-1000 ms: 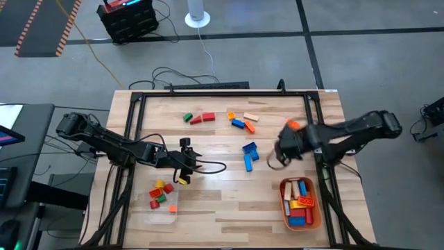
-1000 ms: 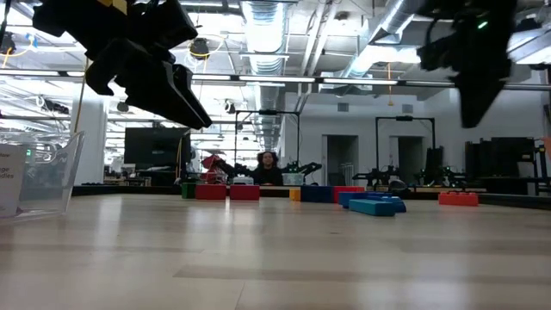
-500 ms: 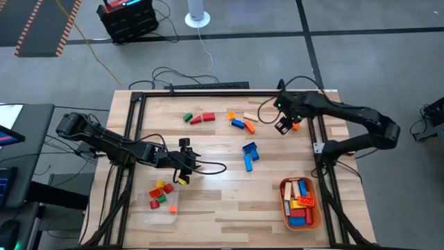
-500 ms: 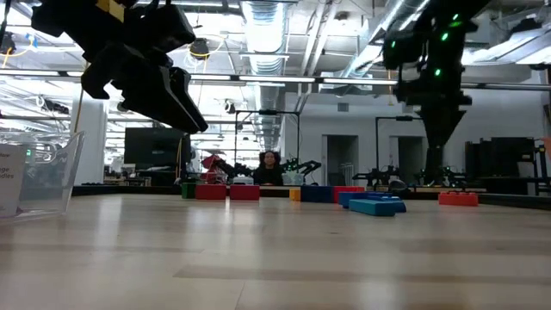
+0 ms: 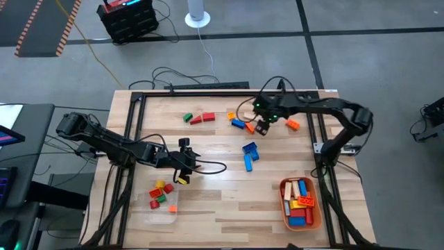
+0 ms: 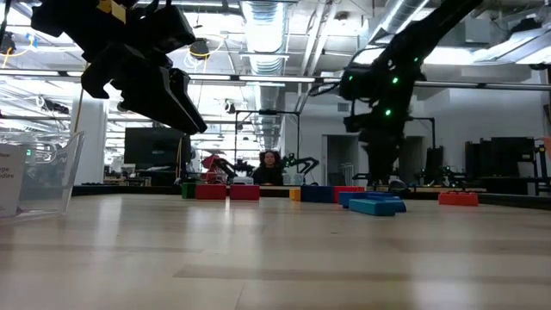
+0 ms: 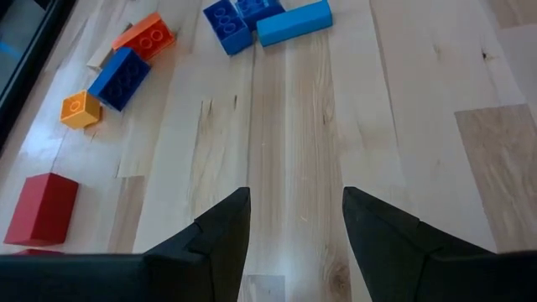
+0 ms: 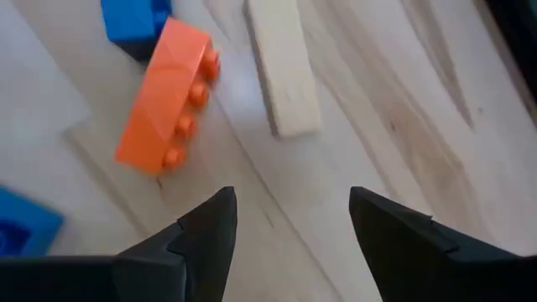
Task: Sort blocks by size
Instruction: Put the large brown block into the orange bin
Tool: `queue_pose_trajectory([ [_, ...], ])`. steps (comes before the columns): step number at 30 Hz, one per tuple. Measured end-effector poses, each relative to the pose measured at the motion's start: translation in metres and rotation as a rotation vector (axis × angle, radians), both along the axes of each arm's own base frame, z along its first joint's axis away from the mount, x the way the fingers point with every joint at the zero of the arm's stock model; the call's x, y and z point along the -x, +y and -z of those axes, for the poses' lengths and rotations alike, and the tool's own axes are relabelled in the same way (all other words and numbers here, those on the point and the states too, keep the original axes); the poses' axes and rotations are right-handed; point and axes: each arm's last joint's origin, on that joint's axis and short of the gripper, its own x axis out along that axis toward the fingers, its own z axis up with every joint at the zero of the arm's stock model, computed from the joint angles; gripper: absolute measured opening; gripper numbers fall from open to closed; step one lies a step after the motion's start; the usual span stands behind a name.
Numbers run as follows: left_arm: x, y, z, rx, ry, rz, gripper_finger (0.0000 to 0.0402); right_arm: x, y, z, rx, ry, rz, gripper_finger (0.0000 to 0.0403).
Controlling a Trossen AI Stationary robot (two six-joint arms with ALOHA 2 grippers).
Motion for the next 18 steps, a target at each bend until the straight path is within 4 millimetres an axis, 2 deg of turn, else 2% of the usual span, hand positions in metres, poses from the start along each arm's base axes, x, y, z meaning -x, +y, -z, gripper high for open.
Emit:
queue_pose_trajectory([
  [7, 0.000, 0.000, 0.000, -0.002, 0.003, 0.001, 0.0184, -0.017, -0.021, 0.022, 0.019, 0.009, -0.019, 0.0265],
  [12, 0.001, 0.000, 0.001, -0.006, 0.016, 0.001, 0.0184, -0.026, -0.029, 0.027, -0.011, -0.010, -0.052, 0.0265],
  [18, 0.001, 0.000, 0.001, -0.014, 0.018, 0.008, 0.0184, -0.027, -0.039, 0.041, -0.039, -0.006, -0.063, 0.0264],
])
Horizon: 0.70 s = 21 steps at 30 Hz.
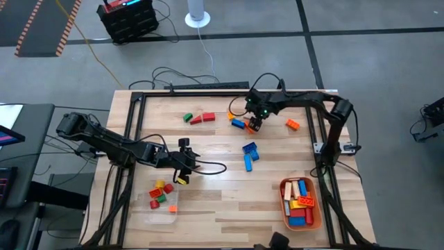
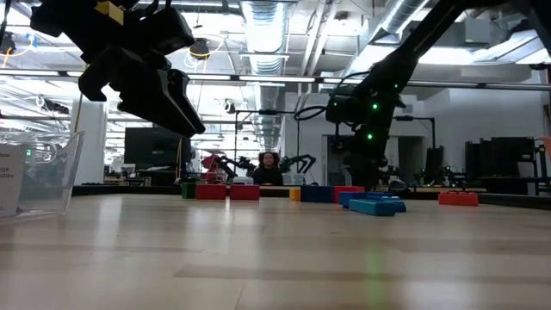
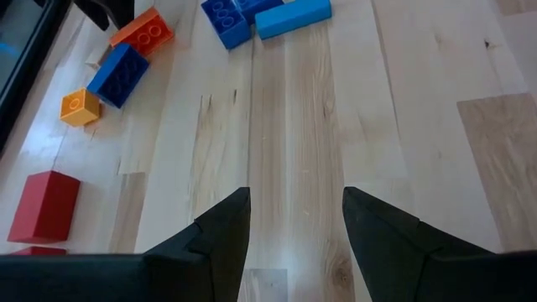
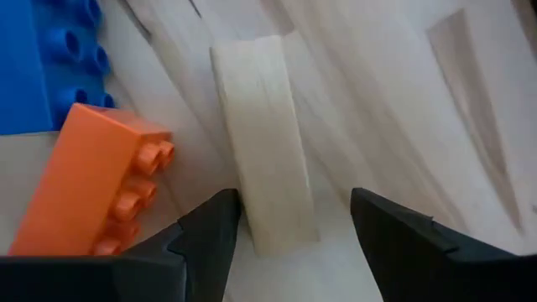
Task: Sort blocks by size
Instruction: Put the large brown block into the orange bin
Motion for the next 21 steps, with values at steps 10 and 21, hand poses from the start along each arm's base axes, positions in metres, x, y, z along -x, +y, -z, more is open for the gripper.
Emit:
queue_pose_trajectory([
  [10, 0.001, 0.000, 0.001, 0.001, 0.013, -0.004, 0.0184, -0.005, 0.005, 0.002, 0.001, 0.006, -0.046, 0.0136],
  [21, 0.002, 0.001, 0.003, 0.013, 0.030, -0.018, 0.0184, 0.021, 0.081, -0.046, -0.190, 0.247, -0.015, 0.0122],
])
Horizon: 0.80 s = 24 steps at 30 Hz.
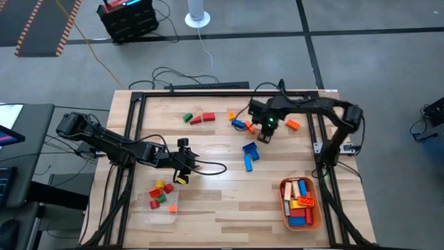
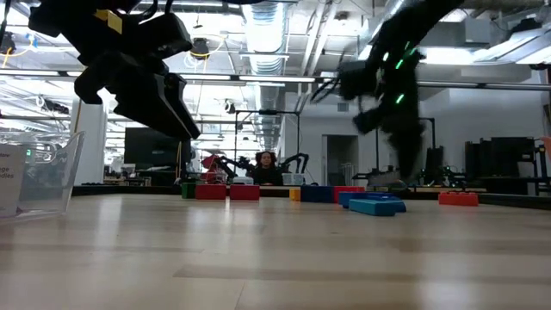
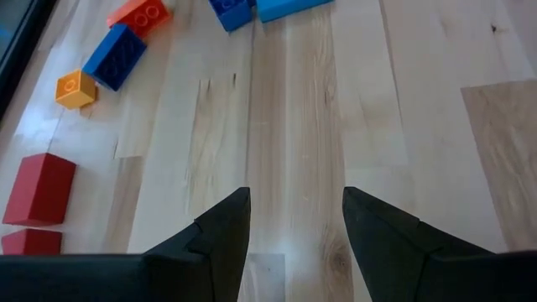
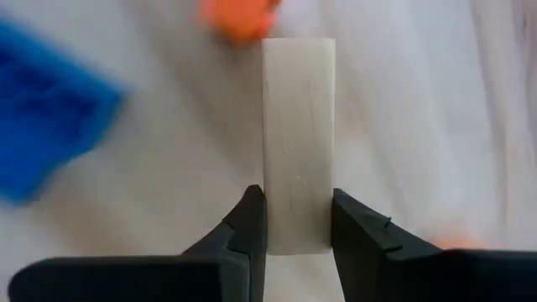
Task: Sort blocks by size
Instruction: Put the large brown block into the orange bin, then put the large red block into the orange bin
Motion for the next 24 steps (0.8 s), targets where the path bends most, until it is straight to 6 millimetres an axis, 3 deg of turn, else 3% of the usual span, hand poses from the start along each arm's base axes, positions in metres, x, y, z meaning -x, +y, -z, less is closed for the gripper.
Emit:
queue_pose_trajectory([
  [7, 0.001, -0.002, 0.001, 0.044, -0.005, -0.032, 0.0184, 0.022, 0.120, -0.041, -0.001, -0.003, 0.026, 0.0122],
  [12, 0.001, -0.006, 0.000, 0.057, -0.017, -0.024, 0.0184, 0.049, 0.199, -0.060, -0.030, -0.121, 0.094, 0.0124],
  [18, 0.000, -0.009, -0.003, 0.070, -0.051, -0.015, 0.0184, 0.082, 0.257, -0.059, 0.001, -0.188, 0.260, 0.0162],
  [24, -0.004, -0.009, -0.007, 0.041, -0.100, 0.017, 0.0184, 0.092, 0.288, -0.038, 0.069, -0.152, 0.296, 0.0144],
])
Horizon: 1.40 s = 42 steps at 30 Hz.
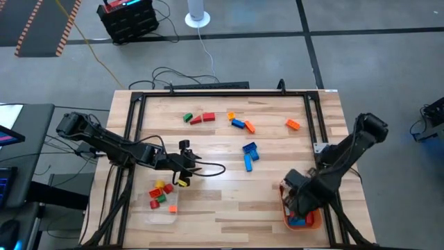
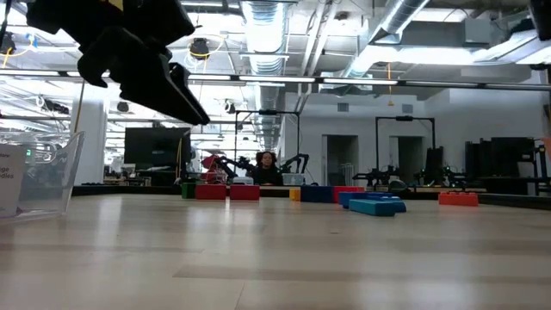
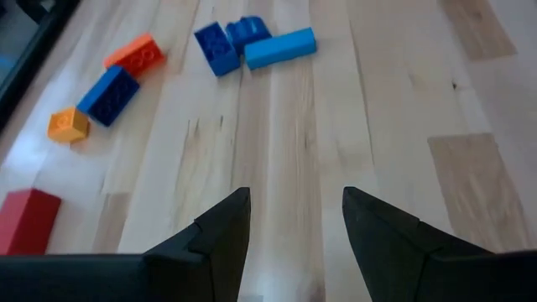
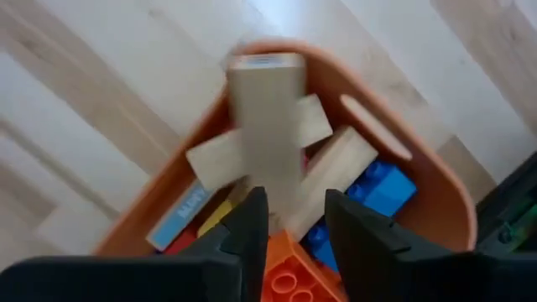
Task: Sort blocks by size
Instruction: Put the large red block into the orange bin
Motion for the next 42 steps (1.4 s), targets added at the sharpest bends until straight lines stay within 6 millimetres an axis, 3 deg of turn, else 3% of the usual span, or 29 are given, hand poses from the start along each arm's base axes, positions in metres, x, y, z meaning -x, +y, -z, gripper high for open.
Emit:
queue_pose_trajectory([
  [6, -0.003, 0.004, -0.003, -0.021, -0.036, 0.002, 0.0184, -0.005, 0.004, 0.008, -0.003, 0.074, -0.019, 0.0141],
  [13, -0.004, 0.009, -0.003, -0.021, -0.035, -0.018, 0.0184, -0.018, -0.003, -0.026, 0.004, -0.083, -0.056, 0.0140],
  [17, -0.006, 0.009, -0.006, -0.016, -0.065, -0.016, 0.0184, -0.036, -0.021, -0.033, 0.206, -0.232, -0.097, 0.0137],
  [22, -0.014, 0.007, -0.009, 0.006, -0.152, -0.018, 0.0184, -0.071, -0.052, -0.024, 0.359, -0.262, -0.156, 0.0143],
  [28, -0.025, 0.011, 0.007, -0.105, -0.117, -0.043, 0.0184, -0.098, -0.091, -0.010, 0.439, -0.279, -0.231, 0.0162],
  [33, -0.025, 0.053, 0.008, -0.169, -0.007, -0.200, 0.0184, -0.118, -0.095, 0.001, 0.542, -0.473, -0.222, 0.0173],
  [37, -0.021, 0.097, 0.009, -0.026, 0.079, -0.211, 0.0184, -0.134, -0.082, 0.018, 0.562, -0.628, -0.308, 0.0175],
  [42, -0.012, 0.136, 0.008, -0.031, 0.214, -0.317, 0.0184, -0.147, -0.067, 0.036, 0.587, -0.669, -0.398, 0.0175],
])
